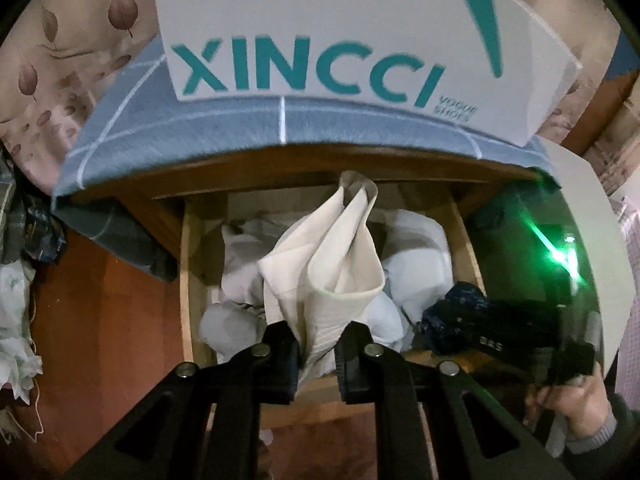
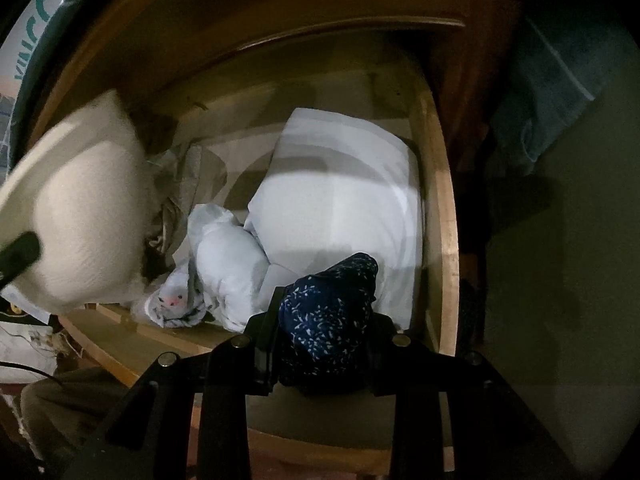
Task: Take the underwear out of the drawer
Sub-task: 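Carry the cream bra with the left gripper into the shoebox and release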
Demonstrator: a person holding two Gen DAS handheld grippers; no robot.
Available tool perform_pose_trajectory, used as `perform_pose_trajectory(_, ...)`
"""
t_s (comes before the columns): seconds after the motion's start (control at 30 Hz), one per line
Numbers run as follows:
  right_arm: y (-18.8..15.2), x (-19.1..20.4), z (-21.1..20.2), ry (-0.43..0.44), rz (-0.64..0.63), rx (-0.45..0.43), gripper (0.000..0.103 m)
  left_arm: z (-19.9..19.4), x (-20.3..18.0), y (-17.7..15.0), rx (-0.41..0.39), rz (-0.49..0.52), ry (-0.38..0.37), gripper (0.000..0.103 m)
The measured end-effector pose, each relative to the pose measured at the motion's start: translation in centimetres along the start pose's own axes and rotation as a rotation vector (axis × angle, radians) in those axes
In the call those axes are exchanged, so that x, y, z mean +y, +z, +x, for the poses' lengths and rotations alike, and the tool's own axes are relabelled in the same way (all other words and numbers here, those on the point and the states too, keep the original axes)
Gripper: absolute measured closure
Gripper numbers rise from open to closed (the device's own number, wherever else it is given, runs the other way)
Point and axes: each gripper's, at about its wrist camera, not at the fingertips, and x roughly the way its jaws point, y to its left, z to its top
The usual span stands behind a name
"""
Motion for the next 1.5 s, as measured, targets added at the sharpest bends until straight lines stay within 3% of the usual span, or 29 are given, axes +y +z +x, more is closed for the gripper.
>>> perform_pose_trajectory(0.37,0.0,0.1,0.1,-0.017,0.011,-0.011,0.074,-7.7,0.0,1.7,-0.137,0.05,-0.011,0.095)
perform_pose_trajectory(0.53,-0.1,-0.2,0.0,-0.012,0.016,-0.01,0.074,-8.3,0.0,2.7,-0.141,0.049,-0.004,0.097)
perform_pose_trajectory(0.73,-0.1,-0.7,0.1,-0.001,0.033,-0.001,0.073,-9.9,-0.3,3.4,-0.146,0.044,-0.048,0.097)
perform_pose_trajectory(1.03,0.0,-0.5,0.3,-0.003,0.031,0.015,0.073,-17.5,-1.7,5.4,-0.235,0.089,-0.078,0.097)
perform_pose_trajectory(1.23,0.1,-0.3,0.4,-0.01,0.022,0.016,0.073,-24.7,-2.8,9.0,-0.342,0.12,-0.091,0.097)
perform_pose_trajectory(1.33,0.1,-0.3,0.5,-0.013,0.018,0.017,0.073,-28.2,-3.3,12.5,-0.399,0.126,-0.089,0.097)
perform_pose_trajectory(1.5,0.1,-0.3,0.6,-0.014,0.019,0.019,0.073,-31.3,-3.7,18.0,-0.502,0.13,-0.011,0.097)
